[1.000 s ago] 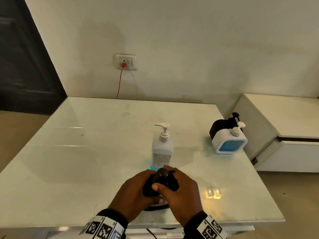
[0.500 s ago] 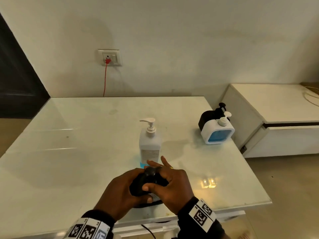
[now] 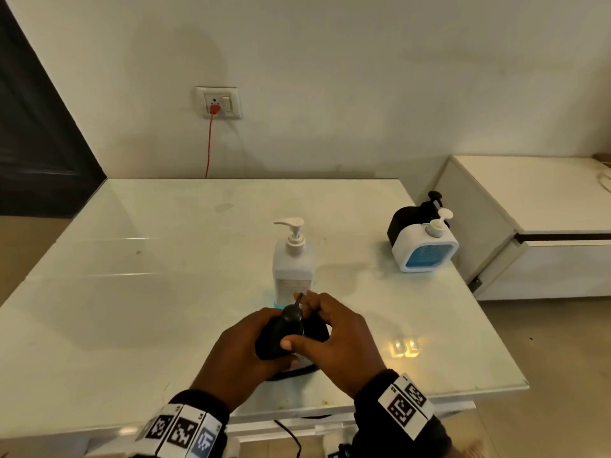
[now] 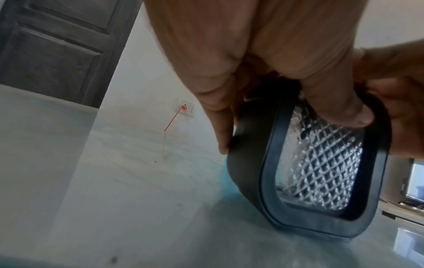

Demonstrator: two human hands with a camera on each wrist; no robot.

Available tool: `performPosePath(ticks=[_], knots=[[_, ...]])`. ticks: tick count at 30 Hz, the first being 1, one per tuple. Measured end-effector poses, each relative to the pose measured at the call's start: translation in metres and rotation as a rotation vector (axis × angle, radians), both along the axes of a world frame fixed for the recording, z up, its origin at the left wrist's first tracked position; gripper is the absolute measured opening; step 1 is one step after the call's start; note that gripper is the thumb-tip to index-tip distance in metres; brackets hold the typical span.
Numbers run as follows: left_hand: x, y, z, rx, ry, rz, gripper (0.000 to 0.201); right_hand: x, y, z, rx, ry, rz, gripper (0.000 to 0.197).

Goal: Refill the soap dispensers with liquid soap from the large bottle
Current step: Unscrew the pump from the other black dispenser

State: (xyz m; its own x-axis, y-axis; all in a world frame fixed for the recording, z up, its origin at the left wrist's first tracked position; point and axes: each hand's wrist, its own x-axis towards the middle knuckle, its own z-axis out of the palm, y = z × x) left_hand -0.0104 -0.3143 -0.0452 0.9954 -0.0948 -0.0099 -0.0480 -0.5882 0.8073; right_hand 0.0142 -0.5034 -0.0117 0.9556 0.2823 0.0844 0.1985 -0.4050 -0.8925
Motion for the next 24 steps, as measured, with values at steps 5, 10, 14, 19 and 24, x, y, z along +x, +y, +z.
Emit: performPosePath(ticks=[5,10,14,19,24], knots=[[0.000,-0.001,0.001,-0.025,-0.010,0.025,0.057,0.005,-0.007,-0.003,-0.044,-0.057,0.115,0.049],[-0.001,-0.002,0.002,-0.026,-0.011,0.027,0.051,0.002,-0.009,0.002,0.003,-0.030,0.101,0.044],[0.000,-0.003,0.002,-0.005,-0.020,0.027,0.051,-0.001,0.000,0.003,-0.043,-0.050,0.006,0.040],[0.000,-0.004,0.003,-0.032,-0.002,0.026,0.056,0.000,-0.001,-0.002,-0.094,-0.076,0.065,0.042],[0.001,-0.004,0.003,-0.004,-0.009,0.018,0.055,-0.001,-0.003,0.002,-0.048,-0.043,0.057,0.043]])
